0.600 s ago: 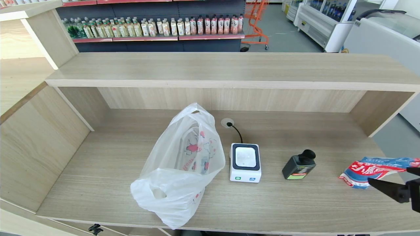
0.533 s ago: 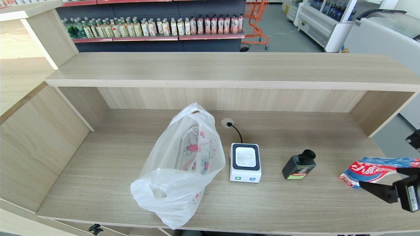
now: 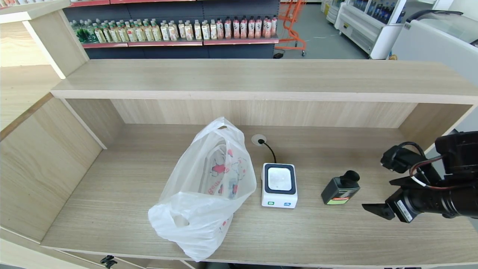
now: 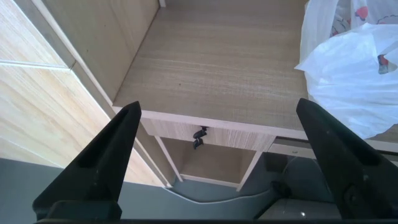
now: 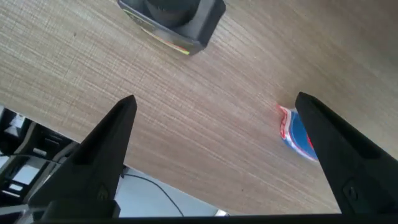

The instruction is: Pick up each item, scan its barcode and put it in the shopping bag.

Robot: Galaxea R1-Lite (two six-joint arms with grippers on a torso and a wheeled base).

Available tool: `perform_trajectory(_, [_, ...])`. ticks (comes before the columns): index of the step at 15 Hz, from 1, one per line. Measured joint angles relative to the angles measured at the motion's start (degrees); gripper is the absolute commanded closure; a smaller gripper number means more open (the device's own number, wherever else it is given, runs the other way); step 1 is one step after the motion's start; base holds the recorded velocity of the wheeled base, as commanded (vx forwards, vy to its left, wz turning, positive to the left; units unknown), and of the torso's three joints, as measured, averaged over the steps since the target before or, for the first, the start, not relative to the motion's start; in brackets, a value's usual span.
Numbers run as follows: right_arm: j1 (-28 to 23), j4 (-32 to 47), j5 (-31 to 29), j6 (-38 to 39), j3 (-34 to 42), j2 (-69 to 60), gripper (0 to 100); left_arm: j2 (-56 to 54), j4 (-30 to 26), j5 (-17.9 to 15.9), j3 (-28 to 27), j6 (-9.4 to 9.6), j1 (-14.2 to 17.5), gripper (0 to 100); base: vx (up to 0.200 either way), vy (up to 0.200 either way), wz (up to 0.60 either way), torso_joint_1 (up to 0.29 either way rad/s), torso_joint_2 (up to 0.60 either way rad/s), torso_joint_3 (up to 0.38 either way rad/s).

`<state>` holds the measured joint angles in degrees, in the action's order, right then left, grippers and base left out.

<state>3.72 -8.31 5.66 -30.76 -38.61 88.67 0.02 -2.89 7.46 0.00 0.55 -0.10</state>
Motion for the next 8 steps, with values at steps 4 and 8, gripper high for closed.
perform_trajectory(4, [3.19,-5.42,0.59,-2.5,-1.08,5.67,0,0.0,0.0,-0.02,0.0,0.0,0.0,0,0.0,0.0,0.0,0.0,0.0,0.0])
perform_trajectory(8, [4.96,-7.86,3.01,-2.52,-3.21,9.47,0,0.0,0.02,-0.02,0.0,-0.01,0.0,0,0.0,0.0,0.0,0.0,0.0,0.0])
